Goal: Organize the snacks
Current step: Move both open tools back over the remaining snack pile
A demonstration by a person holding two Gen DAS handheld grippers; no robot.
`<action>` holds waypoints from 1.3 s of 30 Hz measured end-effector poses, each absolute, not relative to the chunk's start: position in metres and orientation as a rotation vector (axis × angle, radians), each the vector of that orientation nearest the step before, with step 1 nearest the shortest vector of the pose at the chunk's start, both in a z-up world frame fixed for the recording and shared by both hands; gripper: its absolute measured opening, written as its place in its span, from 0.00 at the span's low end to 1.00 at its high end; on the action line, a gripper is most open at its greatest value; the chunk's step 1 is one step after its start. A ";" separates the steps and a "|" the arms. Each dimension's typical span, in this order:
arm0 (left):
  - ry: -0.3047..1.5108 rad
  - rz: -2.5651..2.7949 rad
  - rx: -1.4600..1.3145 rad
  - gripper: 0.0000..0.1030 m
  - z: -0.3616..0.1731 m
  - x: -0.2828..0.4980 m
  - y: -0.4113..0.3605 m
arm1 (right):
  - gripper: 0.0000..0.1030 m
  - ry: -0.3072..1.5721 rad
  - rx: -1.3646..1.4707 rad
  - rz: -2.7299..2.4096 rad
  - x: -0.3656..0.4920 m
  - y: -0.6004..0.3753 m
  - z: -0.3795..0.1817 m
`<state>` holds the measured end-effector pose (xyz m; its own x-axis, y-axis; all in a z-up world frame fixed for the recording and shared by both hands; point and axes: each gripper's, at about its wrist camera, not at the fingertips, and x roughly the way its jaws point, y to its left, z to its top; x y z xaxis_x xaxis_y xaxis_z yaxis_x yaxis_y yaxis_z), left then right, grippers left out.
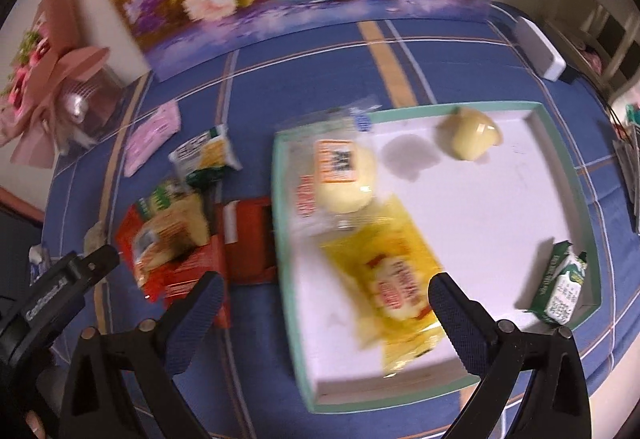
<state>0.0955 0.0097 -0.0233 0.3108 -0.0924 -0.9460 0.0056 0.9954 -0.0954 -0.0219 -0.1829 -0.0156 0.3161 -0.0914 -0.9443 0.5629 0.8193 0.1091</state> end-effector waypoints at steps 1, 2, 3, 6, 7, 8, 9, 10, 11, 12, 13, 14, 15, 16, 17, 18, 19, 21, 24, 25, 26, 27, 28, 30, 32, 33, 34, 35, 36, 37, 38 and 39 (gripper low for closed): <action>1.250 -0.053 -0.094 1.00 -0.024 0.097 0.015 | 1.00 1.181 0.465 -0.438 -0.019 -0.177 -0.016; 1.242 -0.042 -0.107 1.00 -0.023 0.098 0.022 | 1.00 1.182 0.464 -0.429 -0.017 -0.173 -0.016; 1.237 -0.033 -0.113 1.00 -0.023 0.099 0.027 | 1.00 1.183 0.462 -0.422 -0.015 -0.170 -0.016; 1.234 -0.007 -0.134 1.00 -0.023 0.102 0.041 | 1.00 1.191 0.451 -0.411 -0.008 -0.159 -0.018; 1.235 0.001 -0.148 1.00 -0.024 0.103 0.047 | 1.00 1.196 0.448 -0.409 -0.006 -0.155 -0.020; 1.235 0.010 -0.163 1.00 -0.024 0.104 0.052 | 1.00 1.199 0.450 -0.406 -0.004 -0.152 -0.022; 1.235 0.016 -0.174 1.00 -0.024 0.106 0.056 | 1.00 1.202 0.458 -0.398 -0.002 -0.150 -0.024; 1.235 0.022 -0.184 1.00 -0.025 0.107 0.060 | 1.00 1.204 0.467 -0.387 0.000 -0.148 -0.026; 1.235 0.029 -0.193 1.00 -0.025 0.108 0.064 | 1.00 1.206 0.475 -0.376 0.002 -0.146 -0.028; 1.235 0.033 -0.200 1.00 -0.026 0.109 0.067 | 1.00 1.207 0.478 -0.366 0.003 -0.145 -0.029; 1.235 0.035 -0.205 1.00 -0.026 0.110 0.070 | 1.00 1.207 0.481 -0.358 0.005 -0.142 -0.030; 1.234 0.036 -0.210 1.00 -0.027 0.110 0.072 | 1.00 1.208 0.479 -0.355 0.007 -0.140 -0.031; 1.235 0.037 -0.212 1.00 -0.027 0.111 0.073 | 1.00 1.209 0.475 -0.351 0.009 -0.137 -0.032; 1.236 0.037 -0.215 1.00 -0.027 0.110 0.073 | 1.00 1.210 0.471 -0.348 0.011 -0.134 -0.033; 1.239 0.033 -0.217 1.00 -0.028 0.111 0.073 | 1.00 1.213 0.466 -0.342 0.013 -0.132 -0.035; 1.243 0.026 -0.217 1.00 -0.029 0.111 0.072 | 1.00 1.217 0.459 -0.337 0.015 -0.129 -0.036; 1.249 0.018 -0.213 1.00 -0.030 0.112 0.070 | 1.00 1.221 0.455 -0.334 0.016 -0.127 -0.038; 1.262 -0.002 -0.192 1.00 -0.034 0.113 0.065 | 1.00 1.228 0.450 -0.331 0.019 -0.124 -0.042; 1.278 0.000 -0.151 1.00 -0.041 0.115 0.059 | 1.00 1.235 0.442 -0.324 0.022 -0.120 -0.046; 1.290 0.000 -0.144 1.00 -0.044 0.116 0.058 | 1.00 1.240 0.436 -0.319 0.023 -0.118 -0.048; 1.303 0.000 -0.145 1.00 -0.048 0.117 0.058 | 1.00 1.242 0.430 -0.315 0.024 -0.117 -0.050; 1.314 0.002 -0.148 1.00 -0.051 0.118 0.058 | 1.00 1.244 0.423 -0.313 0.025 -0.116 -0.052; 1.325 0.003 -0.152 1.00 -0.054 0.119 0.058 | 1.00 1.246 0.417 -0.312 0.026 -0.115 -0.053; 1.342 0.003 -0.151 1.00 -0.060 0.121 0.057 | 1.00 1.250 0.400 -0.312 0.030 -0.112 -0.058; 1.352 0.006 -0.140 1.00 -0.065 0.123 0.055 | 1.00 1.258 0.390 -0.304 0.033 -0.109 -0.063; 1.358 0.007 -0.136 1.00 -0.068 0.125 0.054 | 1.00 1.264 0.388 -0.297 0.034 -0.107 -0.067; 1.364 0.006 -0.136 1.00 -0.070 0.126 0.053 | 1.00 1.266 0.385 -0.293 0.036 -0.106 -0.069; 1.371 0.004 -0.140 1.00 -0.073 0.128 0.052 | 1.00 1.268 0.383 -0.291 0.037 -0.104 -0.071; 1.376 0.001 -0.143 1.00 -0.075 0.129 0.051 | 1.00 1.270 0.380 -0.289 0.037 -0.103 -0.073; 1.378 -0.006 -0.144 1.00 -0.078 0.131 0.049 | 1.00 1.270 0.376 -0.286 0.039 -0.102 -0.075; 1.373 -0.012 -0.141 1.00 -0.079 0.133 0.047 | 1.00 1.271 0.371 -0.283 0.040 -0.102 -0.076; 1.370 -0.018 -0.133 1.00 -0.081 0.135 0.044 | 1.00 1.271 0.367 -0.283 0.041 -0.101 -0.078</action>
